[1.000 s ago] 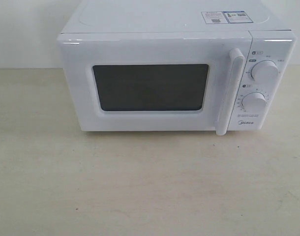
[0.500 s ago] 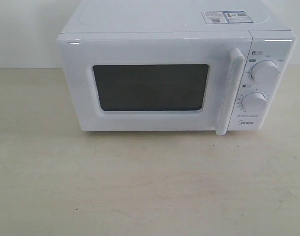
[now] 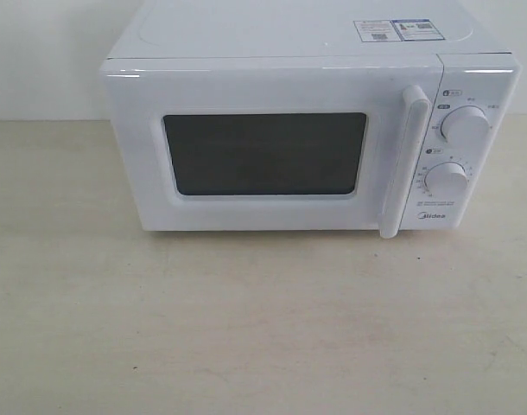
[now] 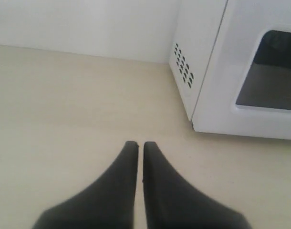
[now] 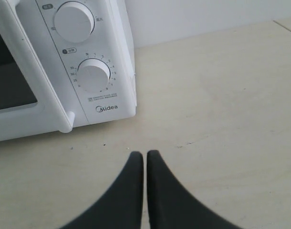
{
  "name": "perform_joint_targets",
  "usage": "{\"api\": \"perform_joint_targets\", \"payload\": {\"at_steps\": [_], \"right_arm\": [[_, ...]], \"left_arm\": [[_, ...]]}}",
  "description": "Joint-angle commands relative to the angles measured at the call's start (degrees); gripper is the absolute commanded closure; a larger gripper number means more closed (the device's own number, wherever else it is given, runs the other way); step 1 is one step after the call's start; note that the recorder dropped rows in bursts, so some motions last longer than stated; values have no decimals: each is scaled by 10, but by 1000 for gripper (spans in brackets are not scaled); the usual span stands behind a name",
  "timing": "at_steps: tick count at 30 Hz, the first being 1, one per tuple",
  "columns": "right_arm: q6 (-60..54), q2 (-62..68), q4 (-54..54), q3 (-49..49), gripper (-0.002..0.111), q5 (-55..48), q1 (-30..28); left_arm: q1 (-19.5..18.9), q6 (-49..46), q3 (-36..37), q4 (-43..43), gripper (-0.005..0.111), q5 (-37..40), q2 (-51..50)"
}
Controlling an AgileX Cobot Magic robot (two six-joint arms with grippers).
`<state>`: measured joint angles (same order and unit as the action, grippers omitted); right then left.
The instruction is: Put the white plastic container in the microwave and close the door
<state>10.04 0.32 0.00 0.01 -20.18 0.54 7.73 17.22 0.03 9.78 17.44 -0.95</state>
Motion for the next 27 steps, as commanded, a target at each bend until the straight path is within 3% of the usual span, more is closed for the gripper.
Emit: {"api": "perform_joint_targets", "payload": {"at_steps": [1, 15, 27], "right_arm": [[1, -3, -5, 0, 108, 3, 1], [1, -3, -5, 0, 108, 3, 1], [1, -3, -5, 0, 108, 2, 1]], "left_arm": [[-35, -2, 0, -7, 102, 2, 10], [-82, -2, 0, -11, 102, 2, 10], [-88, -2, 0, -11, 102, 2, 10]]}}
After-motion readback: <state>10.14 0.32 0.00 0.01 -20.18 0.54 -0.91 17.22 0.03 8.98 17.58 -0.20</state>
